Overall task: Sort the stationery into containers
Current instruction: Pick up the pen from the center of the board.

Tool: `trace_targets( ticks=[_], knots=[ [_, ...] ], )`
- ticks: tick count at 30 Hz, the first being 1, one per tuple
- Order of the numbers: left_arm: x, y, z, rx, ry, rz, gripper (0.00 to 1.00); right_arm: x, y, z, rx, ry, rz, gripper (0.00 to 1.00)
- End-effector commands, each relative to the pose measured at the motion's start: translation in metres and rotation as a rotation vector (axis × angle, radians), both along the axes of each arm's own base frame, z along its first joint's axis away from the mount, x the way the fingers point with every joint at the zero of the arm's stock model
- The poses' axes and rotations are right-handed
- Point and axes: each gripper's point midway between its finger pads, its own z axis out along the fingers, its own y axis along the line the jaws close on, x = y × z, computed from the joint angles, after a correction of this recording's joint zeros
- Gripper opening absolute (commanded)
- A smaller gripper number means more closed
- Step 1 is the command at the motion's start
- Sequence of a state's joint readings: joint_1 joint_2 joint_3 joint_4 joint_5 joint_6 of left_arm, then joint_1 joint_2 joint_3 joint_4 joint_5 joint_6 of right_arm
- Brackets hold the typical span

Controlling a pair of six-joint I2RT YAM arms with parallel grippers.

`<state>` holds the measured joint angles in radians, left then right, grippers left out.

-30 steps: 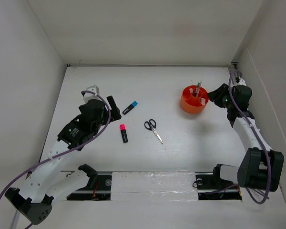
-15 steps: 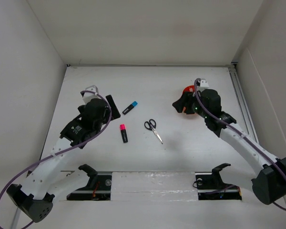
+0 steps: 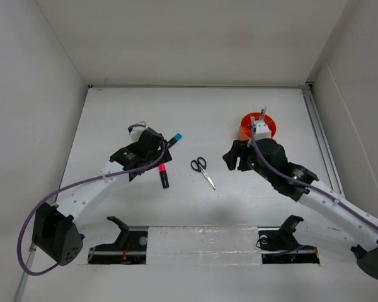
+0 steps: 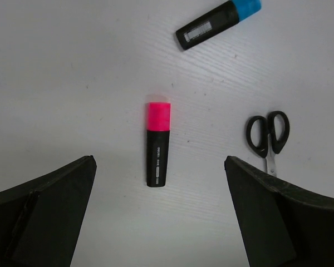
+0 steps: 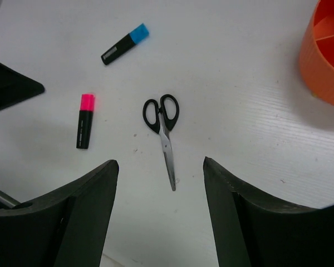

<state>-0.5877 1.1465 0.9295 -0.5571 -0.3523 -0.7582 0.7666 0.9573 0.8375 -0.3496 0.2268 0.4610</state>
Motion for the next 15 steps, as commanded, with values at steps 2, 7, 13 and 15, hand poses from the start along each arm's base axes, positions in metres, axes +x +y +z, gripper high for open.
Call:
trace_targets(
  ticks=[2,7,13,15],
  knots=[
    [0.0,-0.01,-0.035,-0.059,0.051,0.047,1.0,-0.01,-0.013,0.033,0.048,-0.066,-0.045,0.69],
    [0.002,-0.014,-0.059,-0.04,0.1,0.051,1.0,-0.021,-0.013,0.042,0.08,-0.083,-0.024,0.69],
    [0.014,-0.012,-0.067,0.014,0.11,0.077,1.0,-0.023,-0.004,0.036,0.09,-0.075,0.01,0.69],
    [0.017,-0.011,-0.072,0.028,0.114,0.083,1.0,-0.024,-0.003,0.031,0.084,-0.065,0.019,0.69]
  ],
)
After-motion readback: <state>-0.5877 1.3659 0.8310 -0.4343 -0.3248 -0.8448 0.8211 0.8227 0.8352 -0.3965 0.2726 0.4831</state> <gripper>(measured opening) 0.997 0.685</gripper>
